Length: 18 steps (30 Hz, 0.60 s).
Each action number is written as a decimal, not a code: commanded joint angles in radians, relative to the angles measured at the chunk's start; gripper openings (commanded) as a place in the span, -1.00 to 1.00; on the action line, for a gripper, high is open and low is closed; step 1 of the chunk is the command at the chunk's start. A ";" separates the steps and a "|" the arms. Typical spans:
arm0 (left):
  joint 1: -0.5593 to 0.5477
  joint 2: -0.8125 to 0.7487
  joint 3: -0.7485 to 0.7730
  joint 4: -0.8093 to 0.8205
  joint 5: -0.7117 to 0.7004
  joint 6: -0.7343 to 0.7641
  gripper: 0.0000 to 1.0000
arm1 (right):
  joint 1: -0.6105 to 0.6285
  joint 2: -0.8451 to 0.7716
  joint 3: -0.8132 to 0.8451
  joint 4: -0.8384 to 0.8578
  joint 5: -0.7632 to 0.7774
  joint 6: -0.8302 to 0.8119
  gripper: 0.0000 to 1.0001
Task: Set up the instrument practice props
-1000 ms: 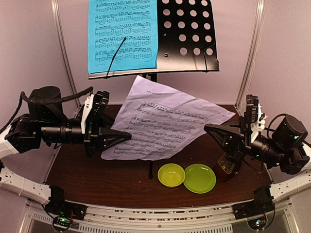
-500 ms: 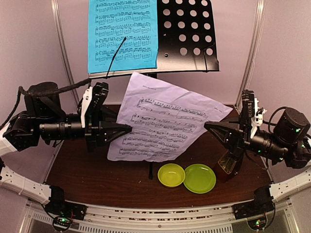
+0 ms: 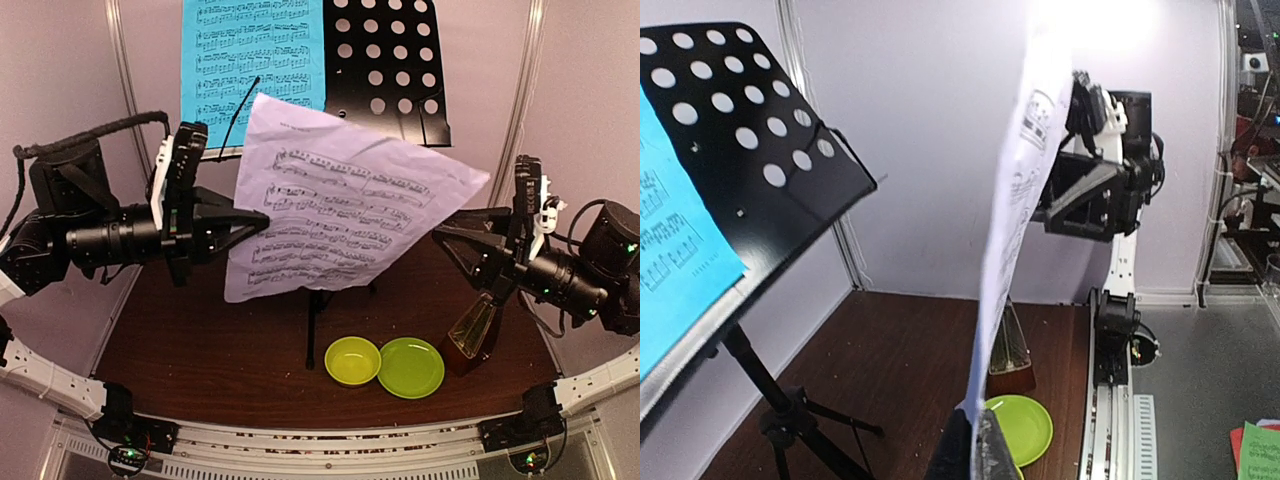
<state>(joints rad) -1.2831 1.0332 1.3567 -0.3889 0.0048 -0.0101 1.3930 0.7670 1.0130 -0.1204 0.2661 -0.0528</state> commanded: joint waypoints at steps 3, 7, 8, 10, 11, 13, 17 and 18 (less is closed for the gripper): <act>-0.004 0.041 0.124 0.099 0.006 -0.009 -1.00 | -0.010 -0.041 0.040 0.082 0.166 -0.061 -0.01; -0.004 0.110 0.239 0.103 0.014 -0.032 -1.00 | -0.012 -0.039 0.072 0.125 0.204 -0.107 0.14; -0.004 0.131 0.279 0.103 0.004 -0.043 -1.00 | -0.013 -0.037 0.081 0.135 0.211 -0.116 0.18; -0.003 0.179 0.374 0.090 -0.028 -0.067 -1.00 | -0.012 -0.029 0.098 0.146 0.233 -0.137 0.22; -0.002 0.208 0.429 0.073 -0.045 -0.077 -1.00 | -0.014 -0.022 0.108 0.146 0.247 -0.149 0.22; 0.000 0.270 0.562 0.037 -0.083 -0.088 -1.00 | -0.016 -0.008 0.127 0.146 0.277 -0.168 0.23; 0.035 0.382 0.750 -0.028 -0.137 -0.129 -1.00 | -0.026 0.009 0.156 0.149 0.318 -0.157 0.23; 0.054 0.400 0.785 -0.038 -0.136 -0.152 -1.00 | -0.028 0.010 0.163 0.145 0.323 -0.148 0.23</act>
<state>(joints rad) -1.2724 1.3735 2.0121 -0.3828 -0.0696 -0.0883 1.3781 0.7631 1.1393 0.0086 0.5228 -0.1967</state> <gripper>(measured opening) 0.006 0.614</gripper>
